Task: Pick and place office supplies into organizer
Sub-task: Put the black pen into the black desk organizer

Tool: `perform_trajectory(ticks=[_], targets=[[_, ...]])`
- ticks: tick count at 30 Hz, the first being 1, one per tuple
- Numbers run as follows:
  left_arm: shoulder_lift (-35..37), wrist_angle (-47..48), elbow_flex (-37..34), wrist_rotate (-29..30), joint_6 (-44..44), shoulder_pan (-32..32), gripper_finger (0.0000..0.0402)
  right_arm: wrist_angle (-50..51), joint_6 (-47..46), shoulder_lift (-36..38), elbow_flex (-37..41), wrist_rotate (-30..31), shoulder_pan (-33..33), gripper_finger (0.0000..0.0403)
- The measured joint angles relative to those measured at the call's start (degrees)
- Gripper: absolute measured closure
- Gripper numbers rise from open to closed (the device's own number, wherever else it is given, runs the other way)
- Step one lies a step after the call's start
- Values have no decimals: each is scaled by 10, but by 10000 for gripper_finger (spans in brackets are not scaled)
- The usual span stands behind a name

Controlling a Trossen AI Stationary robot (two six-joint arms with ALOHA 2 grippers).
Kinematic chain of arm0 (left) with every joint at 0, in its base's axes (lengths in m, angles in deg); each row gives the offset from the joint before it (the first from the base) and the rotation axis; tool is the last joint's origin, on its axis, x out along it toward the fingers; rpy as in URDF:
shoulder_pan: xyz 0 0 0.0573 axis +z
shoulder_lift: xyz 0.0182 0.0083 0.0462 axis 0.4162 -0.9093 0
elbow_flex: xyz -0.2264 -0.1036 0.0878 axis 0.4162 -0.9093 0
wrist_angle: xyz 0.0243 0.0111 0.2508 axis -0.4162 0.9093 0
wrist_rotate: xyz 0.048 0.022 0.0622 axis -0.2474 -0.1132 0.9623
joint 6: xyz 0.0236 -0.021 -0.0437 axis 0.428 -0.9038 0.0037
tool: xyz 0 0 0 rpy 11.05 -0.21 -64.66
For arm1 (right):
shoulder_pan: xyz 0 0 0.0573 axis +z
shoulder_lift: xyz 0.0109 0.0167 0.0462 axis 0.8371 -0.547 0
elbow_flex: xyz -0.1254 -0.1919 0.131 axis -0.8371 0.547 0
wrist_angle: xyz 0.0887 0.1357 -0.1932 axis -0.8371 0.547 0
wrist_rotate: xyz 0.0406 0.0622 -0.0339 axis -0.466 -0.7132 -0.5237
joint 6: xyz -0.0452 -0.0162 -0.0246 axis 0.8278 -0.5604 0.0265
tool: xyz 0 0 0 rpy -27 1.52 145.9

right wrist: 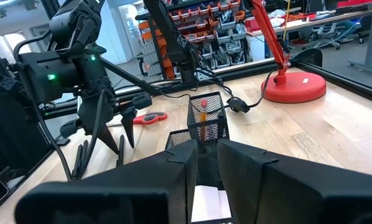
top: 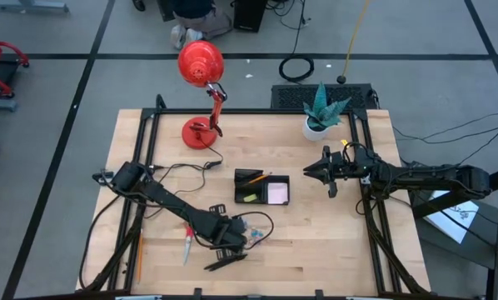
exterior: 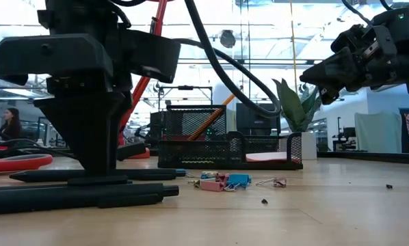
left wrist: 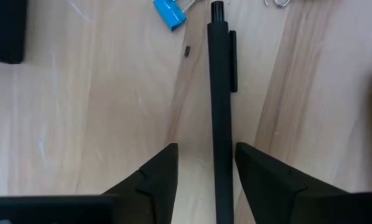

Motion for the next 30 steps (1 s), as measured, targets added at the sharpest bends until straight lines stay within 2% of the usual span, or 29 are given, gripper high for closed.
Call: perform_trajectory(ticks=[12,22,30], targets=[[-2,-18,3,-36,39,20,272,0,0,0,0,2,0,344],[-2,-32,3,-33,61,20,388,0,0,0,0,2,0,344],[9,-49,1,31,74,7,361,0,0,0,0,1,0,344]])
